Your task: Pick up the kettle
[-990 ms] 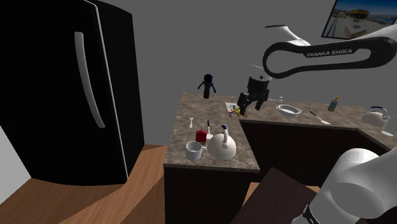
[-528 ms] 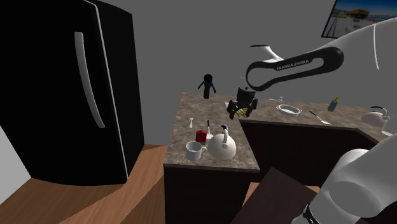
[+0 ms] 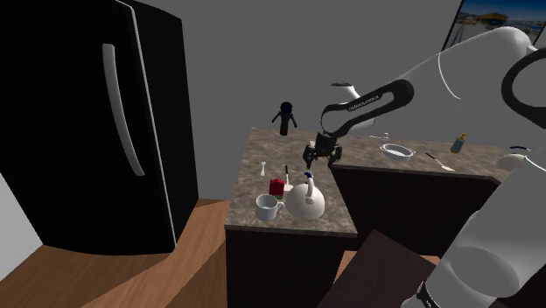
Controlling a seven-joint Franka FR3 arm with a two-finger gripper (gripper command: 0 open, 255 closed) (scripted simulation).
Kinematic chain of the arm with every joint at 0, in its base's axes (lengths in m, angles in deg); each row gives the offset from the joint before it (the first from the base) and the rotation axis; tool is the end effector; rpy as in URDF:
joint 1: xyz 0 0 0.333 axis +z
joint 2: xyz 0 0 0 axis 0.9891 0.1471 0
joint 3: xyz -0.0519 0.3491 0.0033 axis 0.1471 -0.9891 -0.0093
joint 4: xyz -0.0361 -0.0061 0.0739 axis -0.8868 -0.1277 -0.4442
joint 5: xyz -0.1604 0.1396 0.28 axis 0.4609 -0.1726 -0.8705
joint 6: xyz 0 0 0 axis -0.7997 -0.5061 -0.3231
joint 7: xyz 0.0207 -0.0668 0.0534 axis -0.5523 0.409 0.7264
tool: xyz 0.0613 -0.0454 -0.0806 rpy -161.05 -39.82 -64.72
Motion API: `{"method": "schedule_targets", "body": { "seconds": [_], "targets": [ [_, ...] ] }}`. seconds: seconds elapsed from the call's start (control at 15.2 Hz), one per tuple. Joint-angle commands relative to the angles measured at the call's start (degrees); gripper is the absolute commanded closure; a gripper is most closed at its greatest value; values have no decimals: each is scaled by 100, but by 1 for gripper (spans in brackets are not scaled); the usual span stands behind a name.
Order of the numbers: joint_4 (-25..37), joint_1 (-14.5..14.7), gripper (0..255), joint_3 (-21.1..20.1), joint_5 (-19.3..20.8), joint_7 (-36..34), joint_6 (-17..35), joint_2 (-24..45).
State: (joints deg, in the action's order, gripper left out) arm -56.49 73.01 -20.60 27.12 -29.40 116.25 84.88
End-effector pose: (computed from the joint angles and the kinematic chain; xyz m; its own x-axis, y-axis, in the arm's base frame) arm 0.4580 -0.1189 0.4458 0.8191 -0.5645 0.1019 -0.5677 -0.8232 0.0035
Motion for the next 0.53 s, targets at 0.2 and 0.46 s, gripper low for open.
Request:
{"method": "schedule_targets", "body": {
  "seconds": [0.2,0.46],
  "targets": [
    [472,-136,0,136,-284,-137,606,1042],
    [978,-279,0,193,-589,-187,948,1874]
  ]
}}
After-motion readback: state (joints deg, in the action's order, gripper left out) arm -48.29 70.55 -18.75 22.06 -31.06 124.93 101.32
